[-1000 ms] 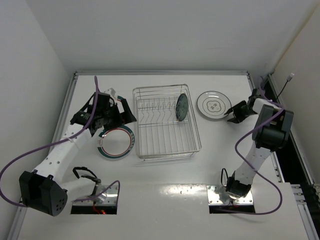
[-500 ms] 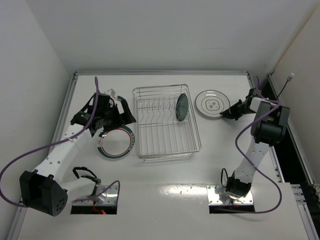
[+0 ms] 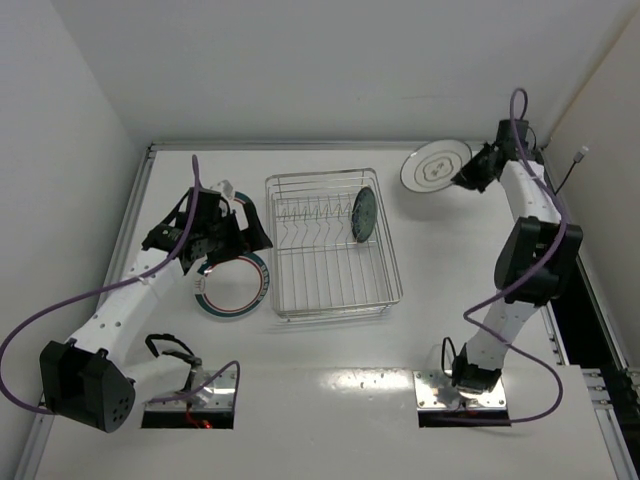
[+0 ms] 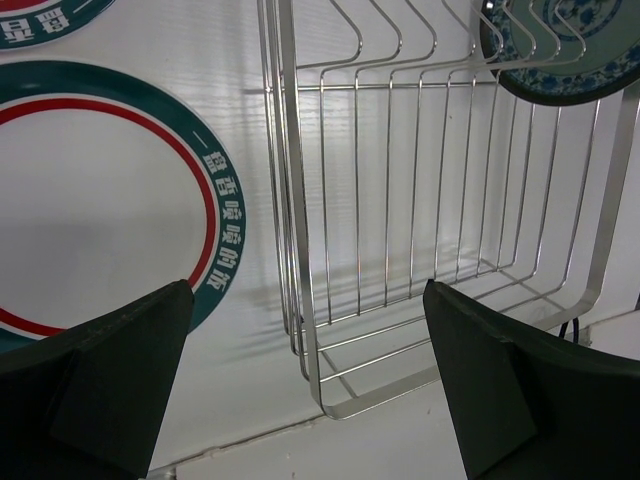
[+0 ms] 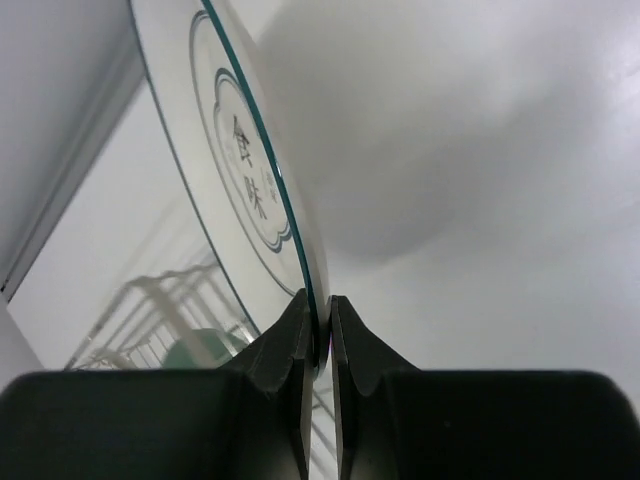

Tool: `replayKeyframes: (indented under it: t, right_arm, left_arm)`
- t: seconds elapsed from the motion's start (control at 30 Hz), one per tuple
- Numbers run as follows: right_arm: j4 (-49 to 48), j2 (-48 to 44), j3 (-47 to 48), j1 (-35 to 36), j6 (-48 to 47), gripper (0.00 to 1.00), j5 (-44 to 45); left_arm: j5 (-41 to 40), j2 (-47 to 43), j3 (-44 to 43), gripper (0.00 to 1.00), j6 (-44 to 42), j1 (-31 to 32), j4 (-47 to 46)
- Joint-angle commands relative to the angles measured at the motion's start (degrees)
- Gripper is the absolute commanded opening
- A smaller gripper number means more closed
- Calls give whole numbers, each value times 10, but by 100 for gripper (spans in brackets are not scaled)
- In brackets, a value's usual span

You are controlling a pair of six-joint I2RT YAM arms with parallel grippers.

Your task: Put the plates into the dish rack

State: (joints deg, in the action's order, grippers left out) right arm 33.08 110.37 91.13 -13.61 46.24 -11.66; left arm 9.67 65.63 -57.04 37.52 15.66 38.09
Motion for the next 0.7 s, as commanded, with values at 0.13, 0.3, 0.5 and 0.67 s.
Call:
replayKeyframes:
  t: [0.13,0.3,0.5,0.67]
  right_arm:
    - [93,-92,131,161,-60,0,259]
    - [133,-125,131,279,-93,0,392]
    - [169,-131,133,379,-106,0,515]
    - [230,-71,188,432,-120,0,591]
  left_arm:
    - [9,-2,0,99,-30,-5,-1]
    - [14,-2,0,99,-30,-5,-1]
    - [25,-2,18,99,-24,-5,-24]
    - [31,14,18,99,-24,-5,-29]
